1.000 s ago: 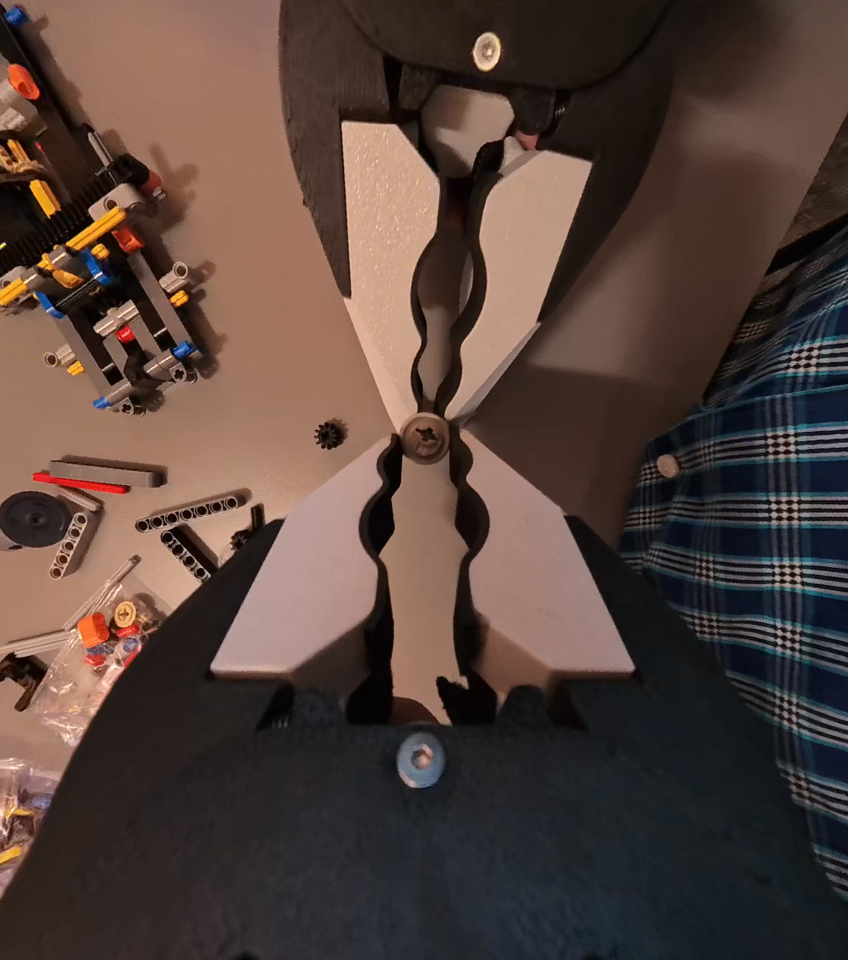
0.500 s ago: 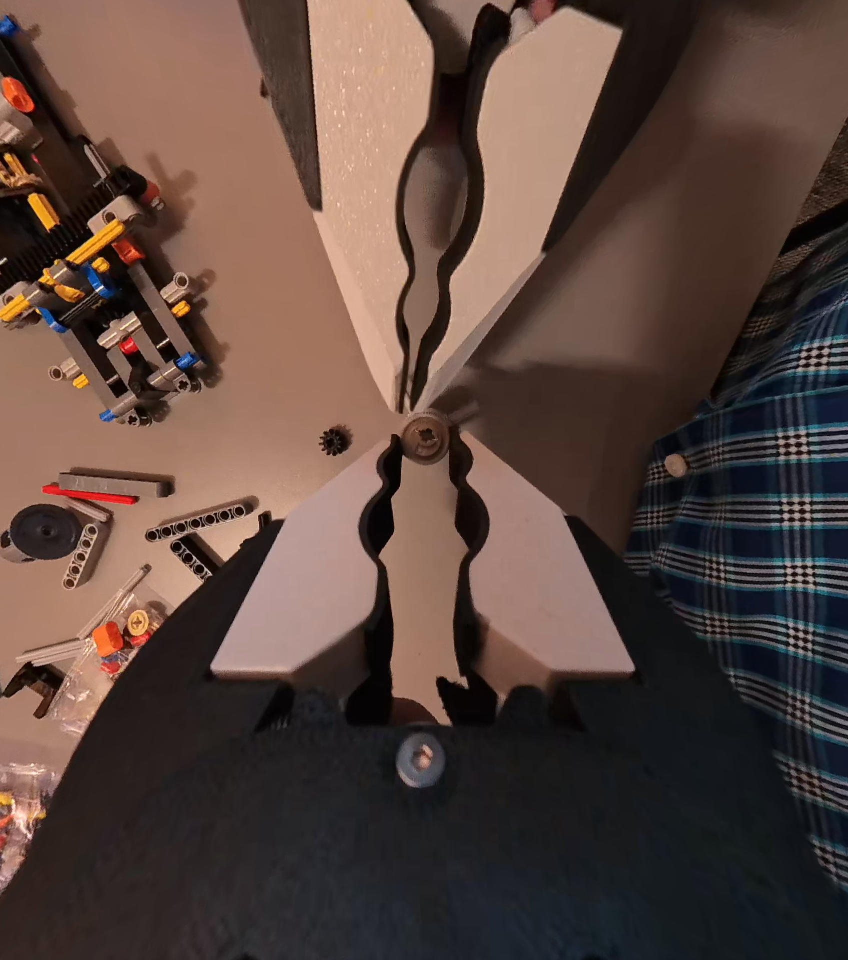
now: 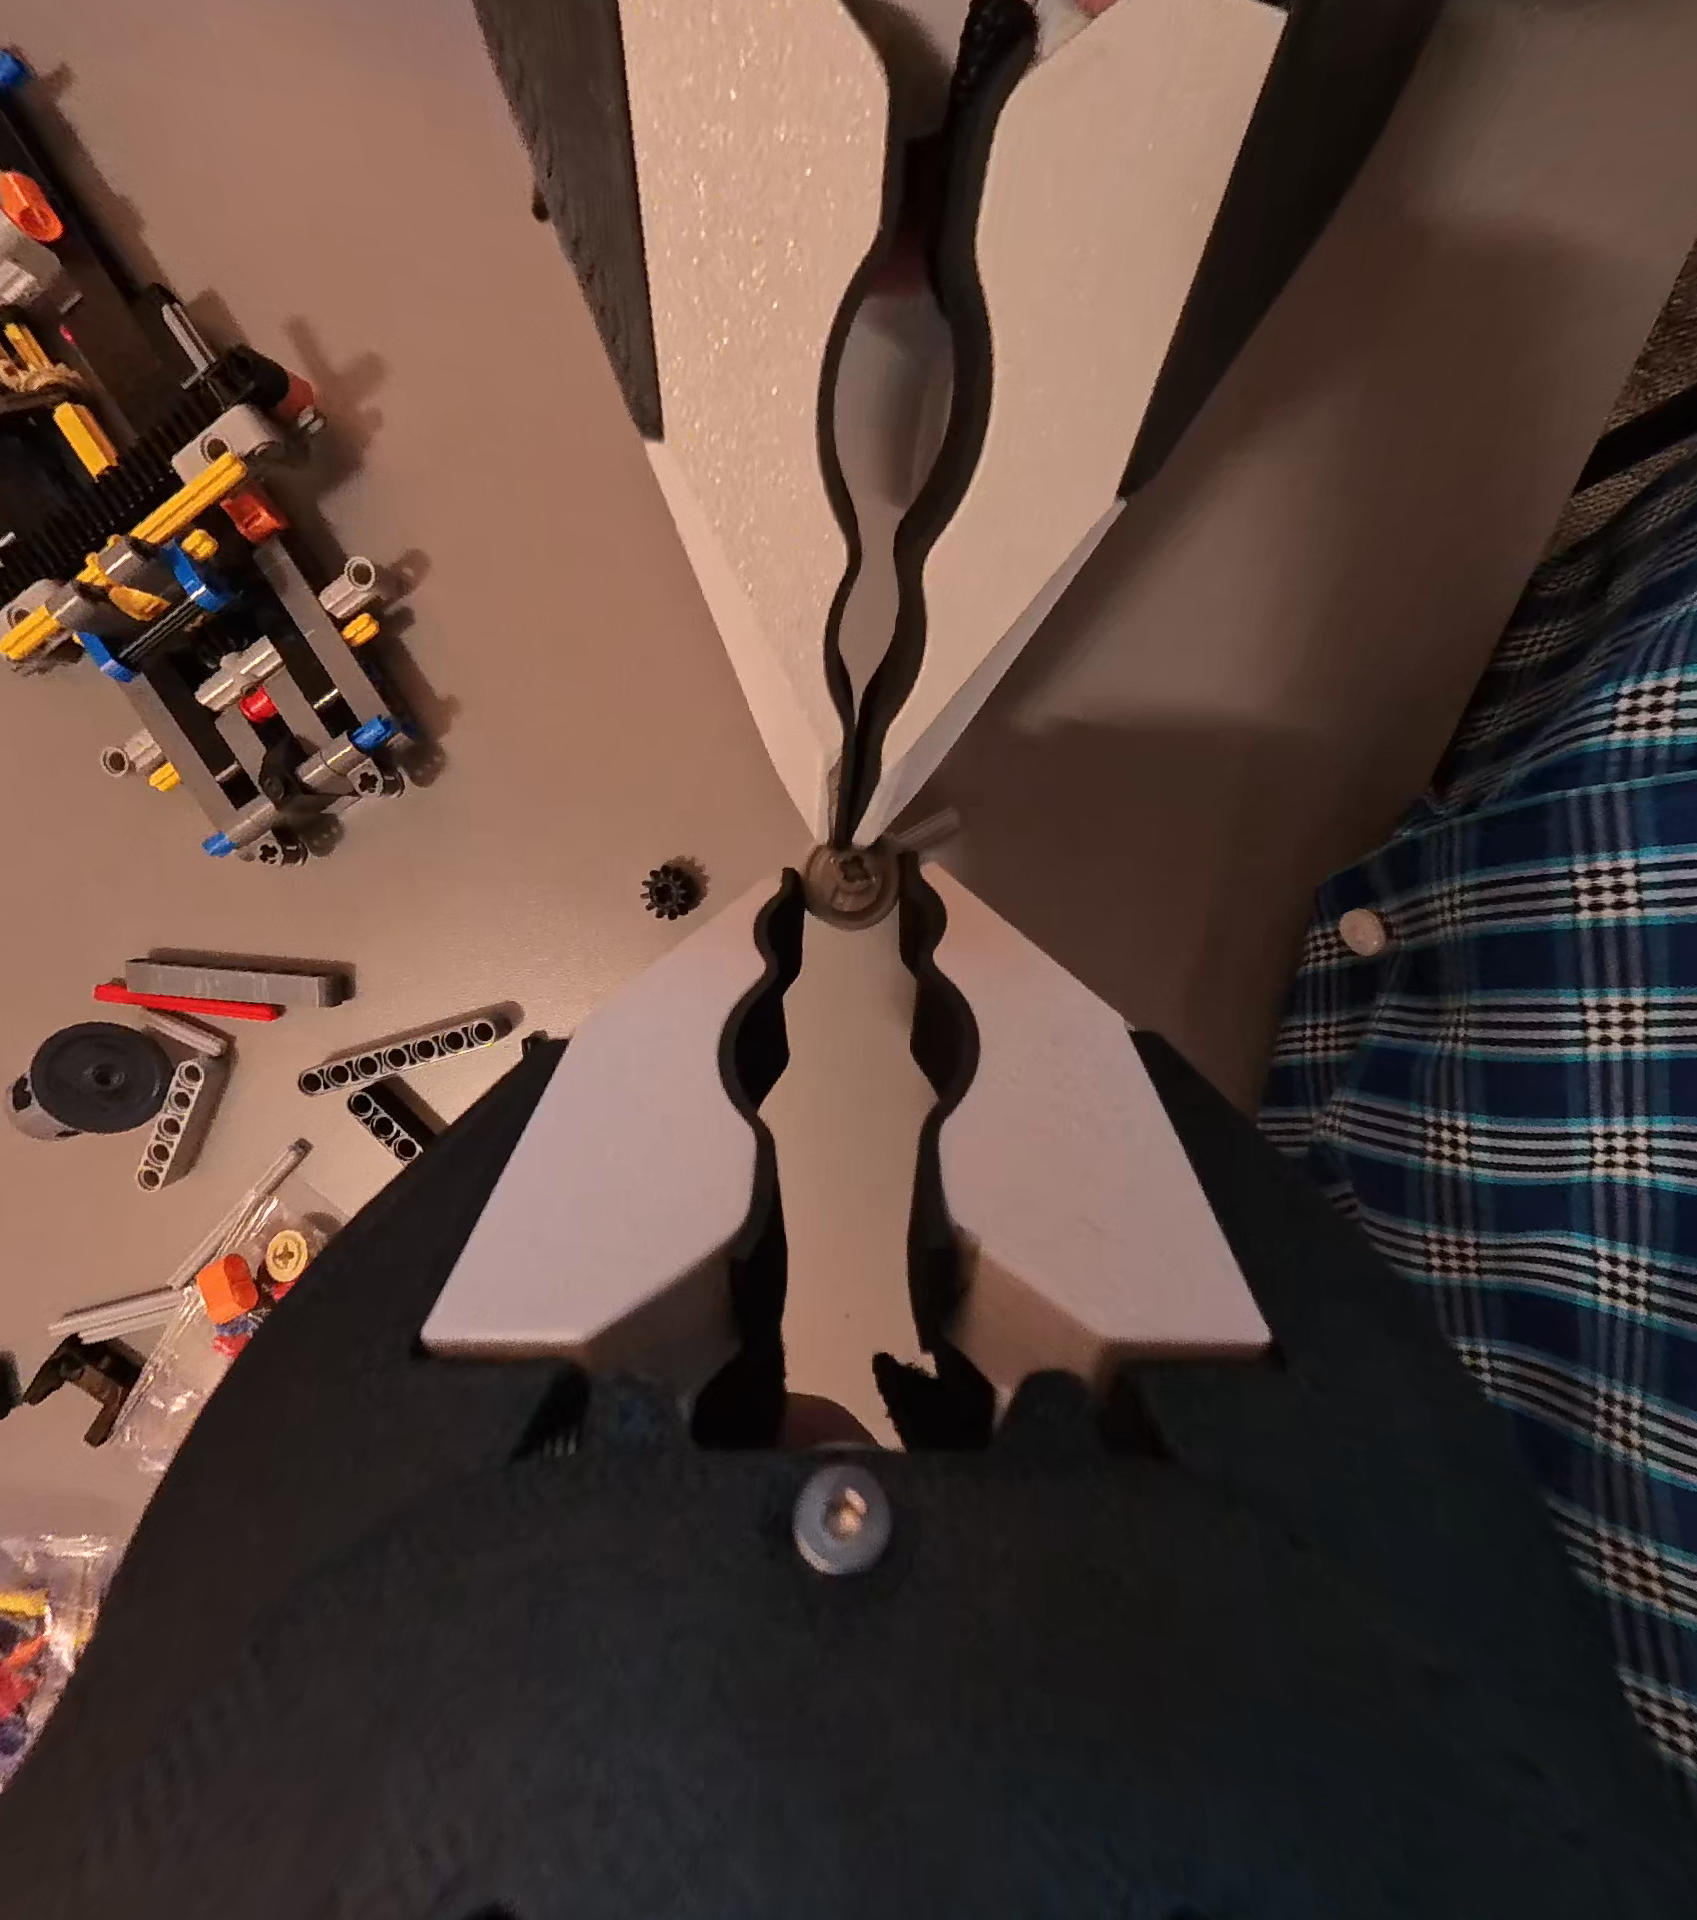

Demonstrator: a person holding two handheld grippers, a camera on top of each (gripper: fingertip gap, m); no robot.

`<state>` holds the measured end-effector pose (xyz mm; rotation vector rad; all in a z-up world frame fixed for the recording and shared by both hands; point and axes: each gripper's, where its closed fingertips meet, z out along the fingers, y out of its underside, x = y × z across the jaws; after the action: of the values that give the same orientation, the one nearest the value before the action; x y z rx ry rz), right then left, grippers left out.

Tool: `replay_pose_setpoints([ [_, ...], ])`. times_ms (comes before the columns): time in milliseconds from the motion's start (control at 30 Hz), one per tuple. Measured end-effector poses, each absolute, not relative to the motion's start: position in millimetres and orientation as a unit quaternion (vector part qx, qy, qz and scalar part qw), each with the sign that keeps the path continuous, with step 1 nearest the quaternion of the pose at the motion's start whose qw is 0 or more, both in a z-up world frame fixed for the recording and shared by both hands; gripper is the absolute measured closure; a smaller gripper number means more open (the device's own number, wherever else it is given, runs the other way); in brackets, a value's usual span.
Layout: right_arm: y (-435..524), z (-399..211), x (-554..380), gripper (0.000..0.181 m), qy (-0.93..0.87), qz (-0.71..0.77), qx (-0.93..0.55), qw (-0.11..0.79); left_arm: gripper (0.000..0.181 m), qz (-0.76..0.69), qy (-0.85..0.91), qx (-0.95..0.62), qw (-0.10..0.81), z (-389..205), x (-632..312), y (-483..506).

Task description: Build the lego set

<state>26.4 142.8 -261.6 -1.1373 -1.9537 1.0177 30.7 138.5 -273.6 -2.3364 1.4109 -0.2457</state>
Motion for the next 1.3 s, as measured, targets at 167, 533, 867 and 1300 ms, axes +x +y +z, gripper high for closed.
replay_pose_setpoints([
  [167, 140, -267, 25, 0.181, -0.755, 0.375, -0.431, 0.322, 0.165, -0.086, 0.503, -0.836, 0.202, -279, 30, 138],
  [533, 141, -281, 24, 0.181, -0.765, 0.36, -0.438, 0.306, 0.165, -0.077, 0.501, -0.838, 0.204, -292, 29, 139],
  [867, 154, -275, 32, 0.165, -0.754, 0.358, -0.461, 0.303, 0.152, -0.116, 0.465, -0.841, 0.253, -287, 31, 140],
  [1300, 154, -278, 36, 0.171, -0.754, 0.358, -0.461, 0.303, 0.174, -0.129, 0.511, -0.792, 0.307, -266, 38, 135],
])
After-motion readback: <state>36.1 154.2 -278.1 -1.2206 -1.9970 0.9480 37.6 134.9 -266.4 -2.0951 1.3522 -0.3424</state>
